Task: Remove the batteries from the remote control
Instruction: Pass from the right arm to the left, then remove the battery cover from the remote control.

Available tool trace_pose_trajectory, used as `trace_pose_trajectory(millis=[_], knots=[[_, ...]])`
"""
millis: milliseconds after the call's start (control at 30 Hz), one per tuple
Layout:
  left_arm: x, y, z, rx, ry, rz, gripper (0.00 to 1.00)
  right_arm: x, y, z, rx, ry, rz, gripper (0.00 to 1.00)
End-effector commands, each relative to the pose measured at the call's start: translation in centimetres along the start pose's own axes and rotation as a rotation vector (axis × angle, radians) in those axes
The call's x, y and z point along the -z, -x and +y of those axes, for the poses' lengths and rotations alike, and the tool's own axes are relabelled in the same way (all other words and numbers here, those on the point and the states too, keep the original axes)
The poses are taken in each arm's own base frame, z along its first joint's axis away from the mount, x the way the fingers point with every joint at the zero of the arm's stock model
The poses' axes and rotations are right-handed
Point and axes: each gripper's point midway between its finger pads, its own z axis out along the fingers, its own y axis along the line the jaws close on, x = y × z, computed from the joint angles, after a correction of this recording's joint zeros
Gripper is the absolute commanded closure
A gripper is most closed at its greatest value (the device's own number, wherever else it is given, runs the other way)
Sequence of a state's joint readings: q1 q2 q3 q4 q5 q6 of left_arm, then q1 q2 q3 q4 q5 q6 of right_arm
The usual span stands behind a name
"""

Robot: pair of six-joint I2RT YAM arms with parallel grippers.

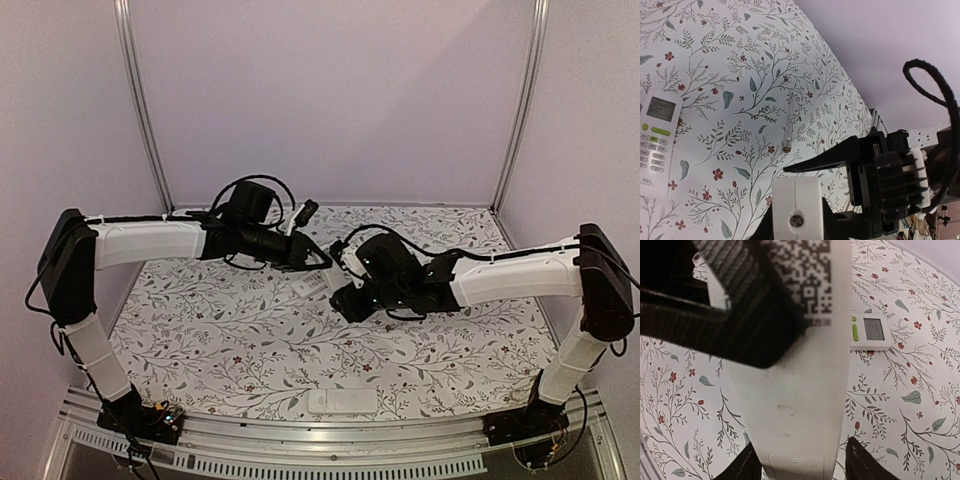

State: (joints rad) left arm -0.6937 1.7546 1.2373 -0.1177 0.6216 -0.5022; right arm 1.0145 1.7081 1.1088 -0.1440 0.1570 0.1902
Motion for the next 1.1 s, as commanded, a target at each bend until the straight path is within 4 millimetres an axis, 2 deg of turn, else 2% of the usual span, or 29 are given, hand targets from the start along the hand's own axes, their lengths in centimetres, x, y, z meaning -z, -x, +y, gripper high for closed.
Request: trace_pose_trajectory(millis=[0,100,233,367,467,567,667,800,1067], knots=[[1.6,1.1,-0.4,-0.009,-0.025,-0.047,1.00,1.9,2.2,-0.2,-0.084,0.004,-0.155,0.32],[3.4,2.6,-1.5,-0.041,-0.053,-0.117,1.00,4.2,3.8,-0.2,-0.138,0.041,-0.268,0.16],[6.5,4.4,-2.6,-0.129,-0.054,-0.243,1.00,7.2,5.9,0.3,-0.183,0.113,-0.387,0.03],[9.5,5.5,-4.2,-0.217,-0.054,-0.352,1.00,10.8,8.1,0.7,-0.250,0.221,-0.529,0.01],[11.3,5.6,-5.9,-0.275,-0.097,-0.422,1.00,12.6,9.0,0.4,-0.320,0.317,-0.601,0.01],[12.8,5.3,-7.6,-0.320,-0.155,-0.475,1.00,14.0,9.2,1.0,-0.390,0.428,-0.646,0.01],[13.4,4.8,-9.0,-0.351,-0.219,-0.494,1.00,14.7,9.3,1.7,-0.418,0.501,-0.670,0.01],[13.4,4.3,-9.7,-0.359,-0.266,-0.482,1.00,14.8,9.1,2.6,-0.419,0.562,-0.661,0.01],[12.7,3.2,-10.8,-0.381,-0.309,-0.458,1.00,13.2,9.0,3.2,-0.455,0.590,-0.611,0.06]])
